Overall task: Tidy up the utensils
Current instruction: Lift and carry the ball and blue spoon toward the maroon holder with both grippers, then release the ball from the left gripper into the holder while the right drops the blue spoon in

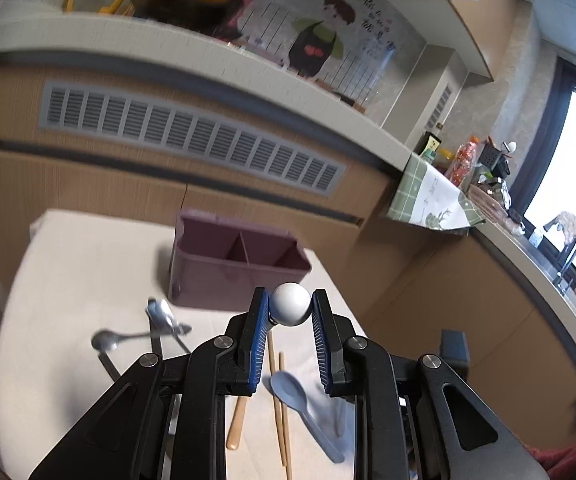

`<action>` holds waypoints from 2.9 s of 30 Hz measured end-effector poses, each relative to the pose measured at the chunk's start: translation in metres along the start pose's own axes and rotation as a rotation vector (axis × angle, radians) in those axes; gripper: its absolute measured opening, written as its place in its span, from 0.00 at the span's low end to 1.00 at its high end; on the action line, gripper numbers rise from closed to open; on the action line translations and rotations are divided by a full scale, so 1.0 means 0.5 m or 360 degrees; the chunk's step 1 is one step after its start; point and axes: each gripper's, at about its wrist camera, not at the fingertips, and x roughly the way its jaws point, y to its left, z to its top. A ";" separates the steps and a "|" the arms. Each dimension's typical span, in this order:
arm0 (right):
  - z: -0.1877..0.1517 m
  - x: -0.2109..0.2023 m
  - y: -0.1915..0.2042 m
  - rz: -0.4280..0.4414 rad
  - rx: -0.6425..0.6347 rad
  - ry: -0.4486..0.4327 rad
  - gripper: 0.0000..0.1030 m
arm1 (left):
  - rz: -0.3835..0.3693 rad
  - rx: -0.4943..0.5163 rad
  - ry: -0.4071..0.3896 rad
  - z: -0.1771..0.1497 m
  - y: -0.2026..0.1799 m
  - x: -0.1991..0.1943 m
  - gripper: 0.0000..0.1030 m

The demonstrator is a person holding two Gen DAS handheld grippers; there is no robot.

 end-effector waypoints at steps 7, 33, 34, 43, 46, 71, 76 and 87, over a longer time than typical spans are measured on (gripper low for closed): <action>0.009 0.038 0.002 0.0117 0.0015 0.0078 0.19 | -0.0002 -0.0037 0.0058 -0.028 0.013 0.024 0.22; 0.205 -0.133 0.028 -0.0088 -0.0067 -0.0660 0.02 | -0.0101 -0.0023 -0.0093 0.066 -0.004 0.032 0.22; 0.245 -0.160 0.030 -0.0133 -0.0072 -0.0767 0.02 | -0.0121 0.0008 -0.0163 0.099 -0.016 0.026 0.22; 0.428 -0.185 0.036 -0.0517 -0.0163 -0.1197 0.02 | -0.0214 0.0072 -0.0376 0.267 -0.026 0.072 0.22; 0.441 -0.131 0.026 -0.0559 -0.0164 -0.1171 0.02 | -0.0176 0.0064 -0.0340 0.267 0.004 0.119 0.22; 0.293 0.063 -0.041 -0.0399 0.0001 -0.0650 0.09 | 0.0076 -0.0099 0.0061 0.090 0.140 0.243 0.37; 0.232 -0.009 -0.031 -0.0341 -0.0015 -0.0628 0.14 | 0.0310 0.0149 0.0016 0.033 0.098 0.190 0.42; -0.018 -0.034 -0.074 -0.0337 0.0146 -0.0173 0.16 | 0.0367 0.0259 0.0348 -0.167 0.074 0.179 0.42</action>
